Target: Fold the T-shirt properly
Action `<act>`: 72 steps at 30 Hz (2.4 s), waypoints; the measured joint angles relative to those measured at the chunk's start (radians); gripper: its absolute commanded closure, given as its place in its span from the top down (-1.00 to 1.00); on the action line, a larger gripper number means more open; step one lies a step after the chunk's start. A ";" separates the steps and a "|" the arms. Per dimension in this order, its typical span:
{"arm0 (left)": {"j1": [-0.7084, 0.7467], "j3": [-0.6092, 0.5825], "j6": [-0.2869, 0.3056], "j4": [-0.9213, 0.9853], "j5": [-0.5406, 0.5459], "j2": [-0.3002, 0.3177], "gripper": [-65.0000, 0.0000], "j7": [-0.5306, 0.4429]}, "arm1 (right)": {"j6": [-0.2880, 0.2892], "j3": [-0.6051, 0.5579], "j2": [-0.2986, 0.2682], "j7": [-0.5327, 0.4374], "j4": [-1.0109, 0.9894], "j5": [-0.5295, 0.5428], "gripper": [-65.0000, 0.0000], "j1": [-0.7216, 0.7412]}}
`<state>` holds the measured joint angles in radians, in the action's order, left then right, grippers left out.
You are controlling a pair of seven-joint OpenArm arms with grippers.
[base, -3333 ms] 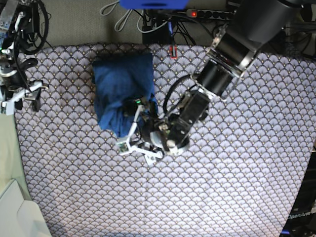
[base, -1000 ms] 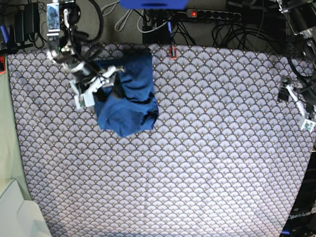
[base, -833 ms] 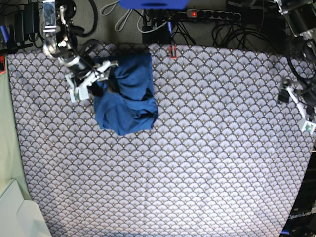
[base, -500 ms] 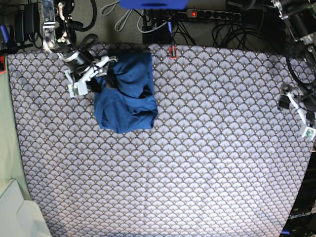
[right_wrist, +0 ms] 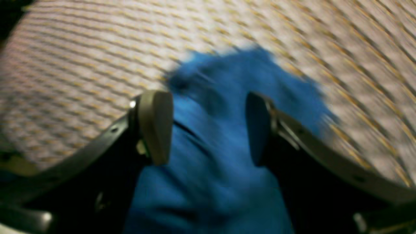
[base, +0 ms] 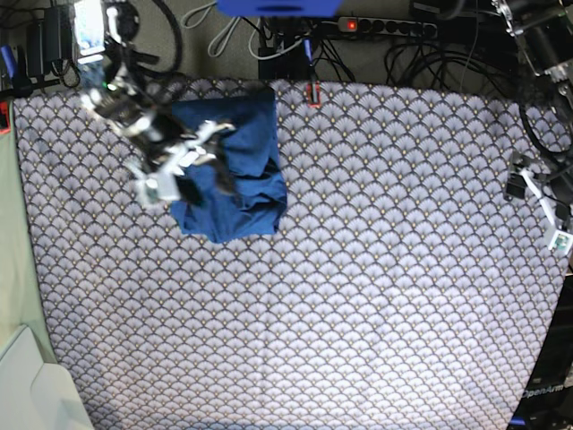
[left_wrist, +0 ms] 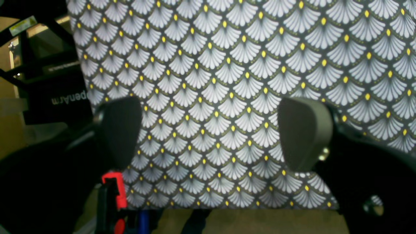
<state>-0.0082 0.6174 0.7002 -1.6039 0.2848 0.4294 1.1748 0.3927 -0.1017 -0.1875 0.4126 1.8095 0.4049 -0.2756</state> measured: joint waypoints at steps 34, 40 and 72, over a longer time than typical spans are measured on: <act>0.018 0.000 0.000 0.000 -0.087 -0.008 1.00 -0.004 | -0.076 -0.257 0.021 0.021 -0.531 0.004 0.12 0.441; 0.016 0.000 0.000 -0.001 -0.088 -0.011 1.00 -0.004 | -0.079 -0.255 0.010 0.032 -0.450 -0.005 0.11 0.428; 0.417 0.122 0.004 -0.034 -0.079 -0.043 1.00 -0.318 | 0.130 0.664 0.010 0.013 0.085 0.006 -1.00 -0.405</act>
<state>0.4084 0.7395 0.7040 -1.6375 0.2054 0.3859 0.8566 0.5232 0.5625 -0.1776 0.4259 1.8946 0.4107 -0.6804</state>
